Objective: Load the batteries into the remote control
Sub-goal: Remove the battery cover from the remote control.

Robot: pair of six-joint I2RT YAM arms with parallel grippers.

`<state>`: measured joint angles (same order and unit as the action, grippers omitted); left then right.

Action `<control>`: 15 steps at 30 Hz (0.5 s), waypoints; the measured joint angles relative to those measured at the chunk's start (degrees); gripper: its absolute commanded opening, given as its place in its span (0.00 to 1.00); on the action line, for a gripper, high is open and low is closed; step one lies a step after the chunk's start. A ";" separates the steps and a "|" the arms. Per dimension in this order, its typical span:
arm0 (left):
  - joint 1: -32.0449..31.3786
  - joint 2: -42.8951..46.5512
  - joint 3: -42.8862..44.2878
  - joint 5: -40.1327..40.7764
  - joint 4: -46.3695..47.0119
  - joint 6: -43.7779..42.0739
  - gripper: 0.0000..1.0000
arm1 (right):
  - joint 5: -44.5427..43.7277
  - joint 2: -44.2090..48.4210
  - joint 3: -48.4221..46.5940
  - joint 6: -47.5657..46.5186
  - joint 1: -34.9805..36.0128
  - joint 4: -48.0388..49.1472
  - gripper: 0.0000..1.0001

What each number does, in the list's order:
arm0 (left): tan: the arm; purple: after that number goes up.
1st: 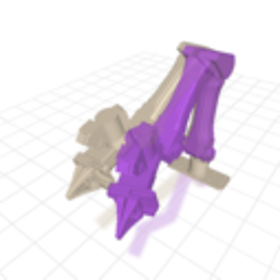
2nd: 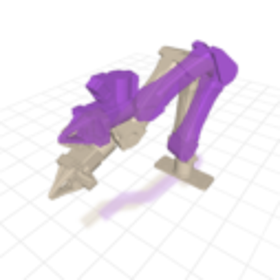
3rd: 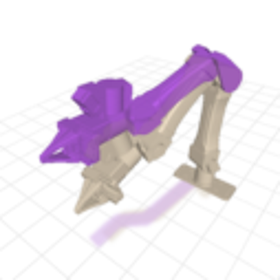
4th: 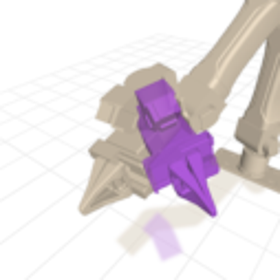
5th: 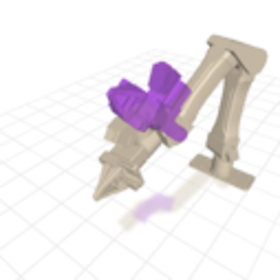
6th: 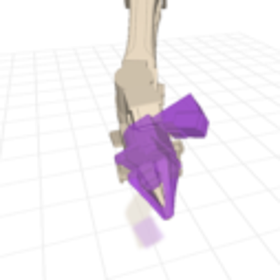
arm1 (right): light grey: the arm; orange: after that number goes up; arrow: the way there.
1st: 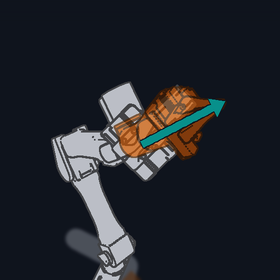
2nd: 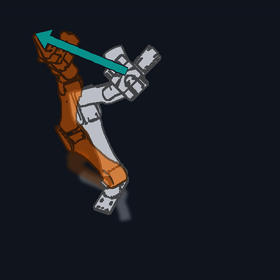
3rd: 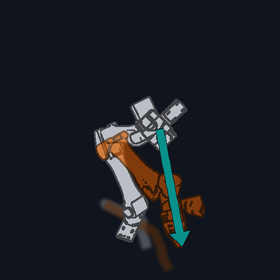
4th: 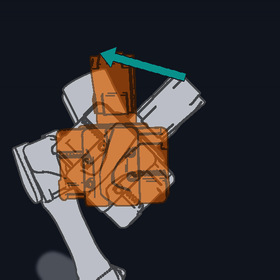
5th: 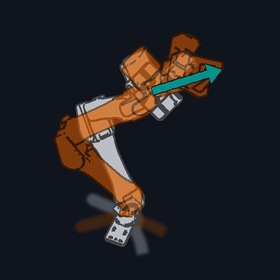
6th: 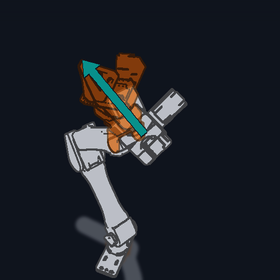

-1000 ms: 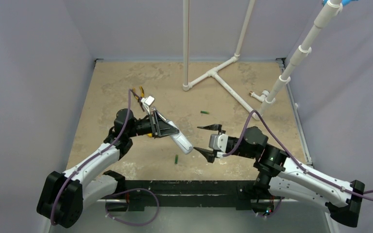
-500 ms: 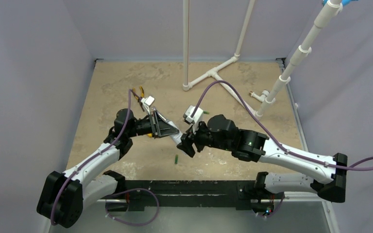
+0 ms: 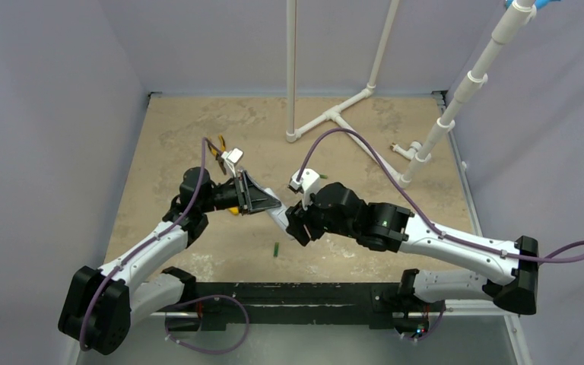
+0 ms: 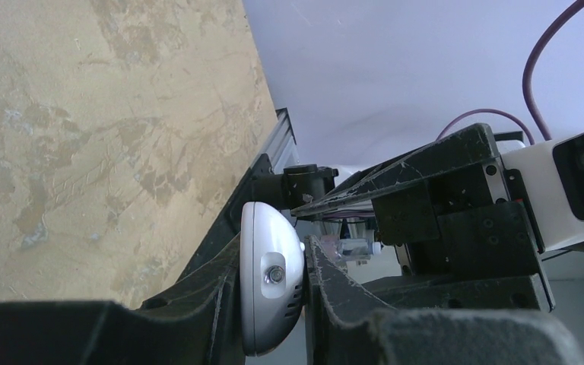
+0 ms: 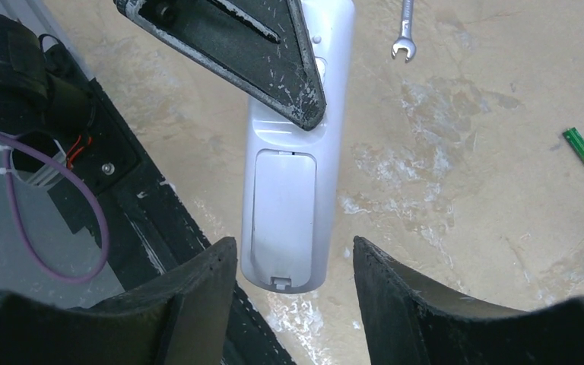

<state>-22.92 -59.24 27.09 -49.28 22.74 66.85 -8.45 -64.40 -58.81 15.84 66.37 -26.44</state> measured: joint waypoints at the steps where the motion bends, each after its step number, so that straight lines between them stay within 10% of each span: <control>1: 0.00 0.00 0.02 0.00 -0.24 0.00 0.00 | 0.00 -0.20 0.00 0.11 0.00 -0.02 0.52; 15: 0.00 0.11 0.02 0.02 -1.51 -0.04 0.00 | 0.35 -1.97 0.00 0.22 0.00 -0.28 0.41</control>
<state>-22.92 -59.13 27.11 -49.25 21.23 66.81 -8.10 -66.37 -58.81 16.05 66.37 -26.72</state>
